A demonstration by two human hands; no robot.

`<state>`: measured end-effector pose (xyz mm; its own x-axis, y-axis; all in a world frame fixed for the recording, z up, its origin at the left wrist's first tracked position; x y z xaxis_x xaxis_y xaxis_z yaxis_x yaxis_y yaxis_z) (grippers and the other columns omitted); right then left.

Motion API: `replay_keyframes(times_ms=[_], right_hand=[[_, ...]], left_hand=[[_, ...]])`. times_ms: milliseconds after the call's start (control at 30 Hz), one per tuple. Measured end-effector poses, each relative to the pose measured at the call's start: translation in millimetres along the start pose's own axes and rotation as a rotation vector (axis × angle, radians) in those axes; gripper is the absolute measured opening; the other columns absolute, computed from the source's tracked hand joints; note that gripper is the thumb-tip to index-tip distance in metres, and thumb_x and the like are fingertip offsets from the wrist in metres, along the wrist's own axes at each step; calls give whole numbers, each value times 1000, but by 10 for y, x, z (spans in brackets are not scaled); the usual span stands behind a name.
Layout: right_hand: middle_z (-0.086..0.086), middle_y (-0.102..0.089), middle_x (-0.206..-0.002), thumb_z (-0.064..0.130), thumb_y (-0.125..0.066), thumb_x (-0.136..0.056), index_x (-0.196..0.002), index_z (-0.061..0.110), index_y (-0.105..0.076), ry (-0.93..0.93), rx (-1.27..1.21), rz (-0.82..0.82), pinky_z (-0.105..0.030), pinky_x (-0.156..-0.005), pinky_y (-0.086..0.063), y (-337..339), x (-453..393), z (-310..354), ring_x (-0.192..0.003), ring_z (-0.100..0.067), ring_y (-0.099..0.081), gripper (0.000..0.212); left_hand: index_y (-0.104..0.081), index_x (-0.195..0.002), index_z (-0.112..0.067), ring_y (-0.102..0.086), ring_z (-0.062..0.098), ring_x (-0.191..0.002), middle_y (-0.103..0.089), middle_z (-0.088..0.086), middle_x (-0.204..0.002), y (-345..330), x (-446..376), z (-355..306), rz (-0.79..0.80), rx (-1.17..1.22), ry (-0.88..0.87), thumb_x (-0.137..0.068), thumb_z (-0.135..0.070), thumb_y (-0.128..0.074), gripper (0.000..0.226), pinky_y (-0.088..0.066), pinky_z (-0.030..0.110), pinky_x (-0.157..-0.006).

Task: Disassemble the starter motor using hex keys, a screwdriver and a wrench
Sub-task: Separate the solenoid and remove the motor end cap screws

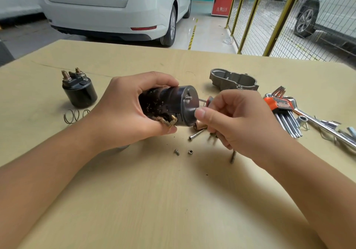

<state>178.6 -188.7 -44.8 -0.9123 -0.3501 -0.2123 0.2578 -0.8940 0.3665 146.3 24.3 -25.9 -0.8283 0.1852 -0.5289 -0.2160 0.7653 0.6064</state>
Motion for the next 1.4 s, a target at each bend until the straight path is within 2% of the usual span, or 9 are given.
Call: replay_keyframes(times_ms=[100, 300, 533, 633, 733, 833, 1067, 1233, 1400], right_hand=[[-8, -68, -63, 29, -87, -70, -80, 20, -67, 33, -23, -21, -30, -46, -44, 20, -5, 11, -44, -14, -54, 24], [-12, -69, -67, 34, -75, -85, -83, 16, -71, -45, -210, 71, -34, -47, -46, -70, -1, -64, -44, -21, -51, 18], [-13, -64, -60, 10, -80, -80, -78, 6, -72, 64, -173, -13, -30, -44, -47, 132, -37, 78, -44, -18, -54, 9], [-13, -56, -62, 1, -71, -86, -74, 5, -67, -170, -490, 5, -27, -41, -42, 114, -47, 22, -43, -15, -45, 13], [-9, -53, -66, 17, -63, -92, -74, 15, -56, -500, -789, 75, -21, -36, -34, -11, 8, -92, -40, -10, -37, 19], [-8, -52, -65, 27, -65, -95, -78, 15, -57, -510, -656, 148, -21, -38, -31, -94, 42, -140, -41, -12, -32, 23], [18, -52, -47, 36, -60, -102, -74, 20, -61, -41, 136, -7, -18, -44, -32, -119, 7, -18, -41, -2, -42, 32], [23, -59, -56, 27, -62, -100, -83, 19, -63, 63, 292, -55, -13, -47, -34, -112, 5, 44, -51, -1, -50, 19], [12, -64, -59, 20, -66, -96, -87, 26, -62, 84, 228, -47, -15, -45, -35, -95, 26, 64, -47, -3, -48, 12]], left_hand=[[-72, -116, -35, -69, -6, -95, -72, -27, -104, -4, 2, 10, -2, -6, 3, -51, -15, -103, 74, -46, 4, -87], [-71, -115, -38, -69, -6, -95, -72, -26, -103, 1, 1, 13, -3, -2, -5, -51, -16, -103, 75, -46, 4, -87], [-72, -115, -37, -69, -7, -97, -72, -28, -103, 4, 7, 11, -5, -2, 1, -51, -17, -102, 73, -45, 3, -87], [-72, -114, -35, -68, -7, -97, -71, -27, -105, 0, 3, 0, 1, -1, -2, -51, -15, -103, 73, -45, 3, -88], [-72, -114, -36, -68, -7, -97, -71, -27, -105, 5, 4, -4, -2, -6, -5, -52, -14, -103, 73, -46, 4, -88], [-71, -115, -37, -68, -7, -98, -71, -28, -106, 8, 1, -6, -2, -5, -4, -51, -16, -103, 74, -46, 4, -88], [-74, -117, -32, -71, 1, -99, -74, -22, -105, -4, -2, 0, 9, 0, 25, -49, -21, -104, 75, -53, 14, -91], [-74, -117, -32, -70, -2, -101, -74, -22, -108, -6, -6, 0, 5, -5, 43, -51, -15, -104, 74, -51, 11, -92], [-74, -115, -33, -70, -3, -101, -74, -23, -106, -6, -6, 6, 4, 0, 59, -51, -17, -103, 73, -50, 8, -91]])
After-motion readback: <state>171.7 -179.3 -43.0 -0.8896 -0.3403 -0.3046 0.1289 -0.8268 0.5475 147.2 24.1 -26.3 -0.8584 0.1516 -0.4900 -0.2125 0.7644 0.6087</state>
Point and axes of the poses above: each hand's wrist, its own x-axis away from the middle knuckle, its own y-axis out of the back of the hand, z = x × y, the point moved 5 cm from there along -x, towards the middle knuckle
